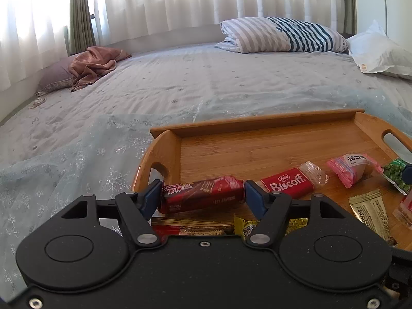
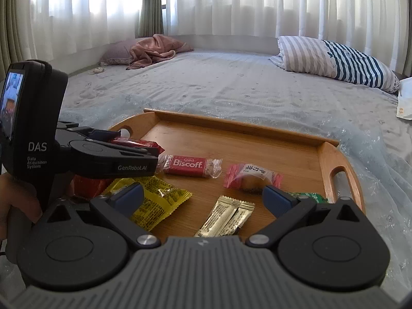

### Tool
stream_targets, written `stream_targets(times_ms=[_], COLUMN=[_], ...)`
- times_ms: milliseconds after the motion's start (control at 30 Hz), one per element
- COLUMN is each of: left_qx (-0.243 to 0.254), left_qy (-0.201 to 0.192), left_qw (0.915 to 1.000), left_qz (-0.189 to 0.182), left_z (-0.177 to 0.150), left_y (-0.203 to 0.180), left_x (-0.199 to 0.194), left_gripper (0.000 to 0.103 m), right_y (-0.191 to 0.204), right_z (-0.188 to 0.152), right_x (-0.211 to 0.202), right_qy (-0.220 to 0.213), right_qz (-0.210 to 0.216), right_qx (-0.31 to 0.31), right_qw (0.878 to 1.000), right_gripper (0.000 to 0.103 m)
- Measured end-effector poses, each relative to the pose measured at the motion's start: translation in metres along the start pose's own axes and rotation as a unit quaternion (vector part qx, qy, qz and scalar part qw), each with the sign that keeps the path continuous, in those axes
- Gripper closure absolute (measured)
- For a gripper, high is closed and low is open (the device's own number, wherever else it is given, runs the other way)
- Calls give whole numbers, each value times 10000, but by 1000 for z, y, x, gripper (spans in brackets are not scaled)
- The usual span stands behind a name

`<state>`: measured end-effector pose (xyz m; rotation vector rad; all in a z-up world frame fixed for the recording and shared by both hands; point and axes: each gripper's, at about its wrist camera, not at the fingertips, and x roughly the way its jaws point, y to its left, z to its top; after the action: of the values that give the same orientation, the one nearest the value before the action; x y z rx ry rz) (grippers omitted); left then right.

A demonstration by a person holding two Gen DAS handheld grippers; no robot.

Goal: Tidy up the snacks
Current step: 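Lower the Biscoff biscuit onto the tray and open the right tool while the left tool holds its wafer bar, then release the red wafer bar onto the tray with the left tool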

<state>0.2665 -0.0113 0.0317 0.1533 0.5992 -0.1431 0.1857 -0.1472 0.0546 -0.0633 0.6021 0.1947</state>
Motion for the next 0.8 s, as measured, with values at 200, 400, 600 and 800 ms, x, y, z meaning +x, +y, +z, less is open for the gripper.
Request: stream_targets(times_ms=[200, 400, 600, 800], left_qx=[-81, -228, -332, -576], left_qy=[-141, -359, -485, -525], left_qw=[9999, 9991, 9981, 9967], left_qz=[-2, 30, 167, 232], left_z=[3, 8, 8, -4], left_y=[1, 9, 16, 29], left_x=[-9, -28, -52, -80], left_gripper=[24, 14, 6, 0], right_y=[1, -3, -2, 6], right_z=[-8, -13, -20, -30], right_x=[-6, -18, -29, -43], right_qy=[113, 130, 168, 144], right_qz=[-84, -235, -390, -243], right_qx=[28, 133, 188, 354], right_qw=[9999, 9995, 9989, 9990], right_gripper=[0, 0, 0, 0])
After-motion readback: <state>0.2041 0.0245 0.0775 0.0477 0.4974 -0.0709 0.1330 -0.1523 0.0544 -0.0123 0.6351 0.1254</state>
